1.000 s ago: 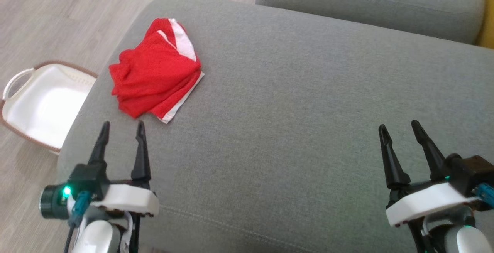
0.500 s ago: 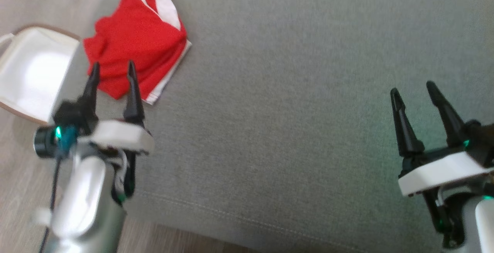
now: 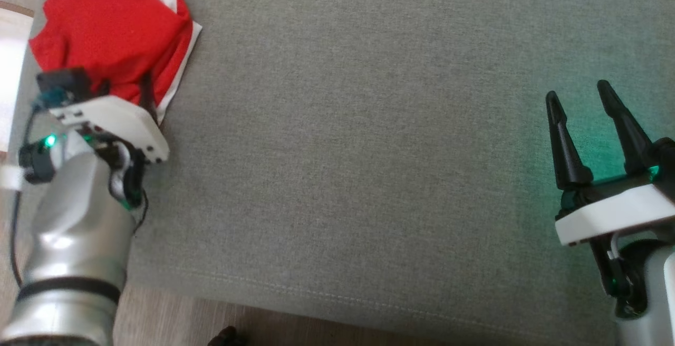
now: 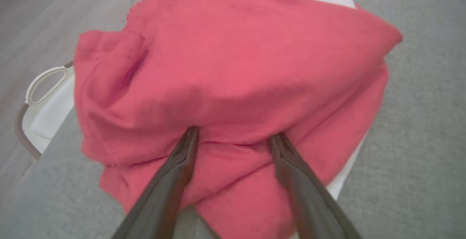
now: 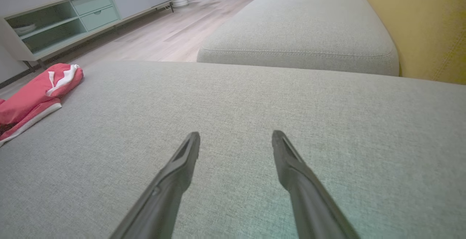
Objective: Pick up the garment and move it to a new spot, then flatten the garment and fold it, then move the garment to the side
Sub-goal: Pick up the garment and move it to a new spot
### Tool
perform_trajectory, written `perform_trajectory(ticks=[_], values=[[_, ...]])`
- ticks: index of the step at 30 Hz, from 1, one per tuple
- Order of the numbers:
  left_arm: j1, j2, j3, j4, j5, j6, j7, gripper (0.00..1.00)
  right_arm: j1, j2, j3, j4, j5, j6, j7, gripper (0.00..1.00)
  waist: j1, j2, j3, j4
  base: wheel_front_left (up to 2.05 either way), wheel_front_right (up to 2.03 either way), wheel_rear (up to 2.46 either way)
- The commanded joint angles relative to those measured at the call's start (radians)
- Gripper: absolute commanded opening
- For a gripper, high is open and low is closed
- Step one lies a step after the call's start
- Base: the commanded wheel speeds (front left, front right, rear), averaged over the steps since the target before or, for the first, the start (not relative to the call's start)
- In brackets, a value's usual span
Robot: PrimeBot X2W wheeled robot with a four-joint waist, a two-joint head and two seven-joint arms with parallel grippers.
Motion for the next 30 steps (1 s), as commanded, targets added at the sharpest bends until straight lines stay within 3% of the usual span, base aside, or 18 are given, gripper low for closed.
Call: perform_trajectory(ticks=[1, 2, 3, 4, 10, 16, 25, 30], values=[[-0.023, 0.049, 0.038, 0.008, -0.009, -0.009, 0.014, 1.00, -0.021, -0.012, 0.019, -0.033, 0.009, 0.003, -0.008, 1.00, -0.0001, 0.0000, 0.000, -0.001, 0.00, 0.00, 0.00], [-0.036, 0.053, 0.038, 0.027, -0.012, -0.017, 0.012, 0.96, -0.022, -0.012, 0.018, -0.031, 0.010, 0.003, -0.009, 1.00, -0.0001, 0.0000, -0.001, -0.001, 0.00, 0.00, 0.00], [-0.047, 0.058, 0.037, 0.040, -0.011, -0.023, 0.000, 0.35, -0.022, -0.012, 0.017, -0.029, 0.012, 0.003, -0.010, 1.00, -0.0001, 0.0000, -0.002, -0.001, 0.00, 0.00, 0.00], [-0.056, 0.061, 0.035, 0.051, -0.008, -0.024, -0.018, 0.00, -0.023, -0.011, 0.015, -0.027, 0.012, 0.003, -0.011, 1.00, -0.0001, 0.0000, -0.005, 0.001, 0.00, 0.00, 0.00], [-0.065, 0.079, 0.028, 0.063, 0.020, 0.003, -0.163, 0.00, -0.024, -0.002, 0.013, -0.018, 0.012, 0.003, -0.031, 1.00, -0.0001, 0.0000, -0.058, 0.004, 0.00, 0.00, 0.00], [-0.024, 0.099, 0.041, -0.062, 0.049, 0.044, -0.195, 0.00, -0.010, 0.014, 0.004, -0.013, 0.009, 0.003, -0.050, 1.00, -0.0001, 0.0000, -0.140, 0.006, 0.00, 0.00, 0.00], [0.212, 0.121, 0.070, -0.522, 0.110, 0.106, -0.197, 0.00, 0.037, 0.055, -0.002, -0.007, 0.010, 0.003, -0.071, 1.00, -0.0001, 0.0000, -0.280, -0.024, 0.00, 0.00, 0.00], [0.358, 0.126, 0.058, -0.762, 0.132, 0.151, -0.169, 0.00, 0.069, 0.074, 0.009, -0.004, 0.013, 0.003, -0.077, 1.00, -0.0001, 0.0000, -0.333, -0.077, 0.00, 0.00, 0.00]])
